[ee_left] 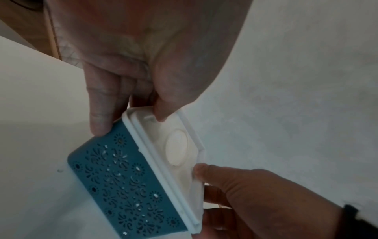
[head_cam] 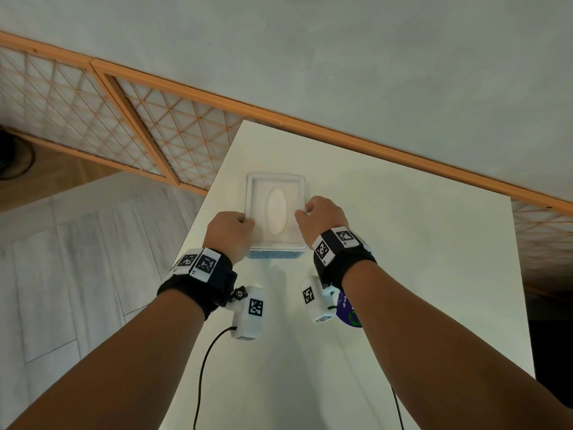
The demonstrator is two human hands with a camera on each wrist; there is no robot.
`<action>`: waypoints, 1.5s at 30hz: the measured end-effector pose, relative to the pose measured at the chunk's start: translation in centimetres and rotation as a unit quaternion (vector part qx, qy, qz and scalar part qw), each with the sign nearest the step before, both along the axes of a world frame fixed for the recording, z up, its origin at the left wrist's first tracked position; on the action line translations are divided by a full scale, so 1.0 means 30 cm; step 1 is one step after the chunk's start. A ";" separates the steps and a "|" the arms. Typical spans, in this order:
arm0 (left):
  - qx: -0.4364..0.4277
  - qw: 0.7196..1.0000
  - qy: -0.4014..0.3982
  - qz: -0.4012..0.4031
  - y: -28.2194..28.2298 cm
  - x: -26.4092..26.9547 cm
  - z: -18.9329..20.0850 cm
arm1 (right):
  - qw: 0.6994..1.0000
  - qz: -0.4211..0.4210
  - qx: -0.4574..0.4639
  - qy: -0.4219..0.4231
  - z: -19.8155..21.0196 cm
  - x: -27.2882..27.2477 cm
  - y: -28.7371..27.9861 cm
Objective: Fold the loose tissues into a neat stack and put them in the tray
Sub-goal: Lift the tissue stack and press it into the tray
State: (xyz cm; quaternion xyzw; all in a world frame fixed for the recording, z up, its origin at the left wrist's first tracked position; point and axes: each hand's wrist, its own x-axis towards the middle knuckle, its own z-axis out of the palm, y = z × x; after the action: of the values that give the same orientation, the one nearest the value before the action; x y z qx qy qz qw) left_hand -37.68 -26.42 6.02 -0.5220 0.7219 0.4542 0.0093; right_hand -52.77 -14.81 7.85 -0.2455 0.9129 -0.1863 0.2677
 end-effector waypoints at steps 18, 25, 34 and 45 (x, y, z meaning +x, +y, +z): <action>-0.095 0.994 -0.002 -0.048 0.036 0.011 0.000 | 0.999 -0.024 -0.037 0.006 -0.004 0.038 0.031; -0.132 0.989 -0.016 -0.061 0.021 -0.015 0.024 | 0.998 0.012 0.047 0.045 0.004 0.029 0.012; -0.099 0.994 -0.030 -0.022 0.011 -0.035 0.016 | 0.996 0.030 0.062 0.060 0.014 0.020 0.000; -0.065 0.997 -0.028 -0.016 -0.021 -0.035 0.015 | 0.999 -0.004 0.020 0.033 0.002 0.019 0.003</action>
State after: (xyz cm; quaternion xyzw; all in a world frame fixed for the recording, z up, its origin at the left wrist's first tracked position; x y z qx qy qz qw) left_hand -38.74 -27.05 6.46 -0.5219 0.7577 0.3917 0.0028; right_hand -52.21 -14.72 7.91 -0.2427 0.9257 -0.1604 0.2416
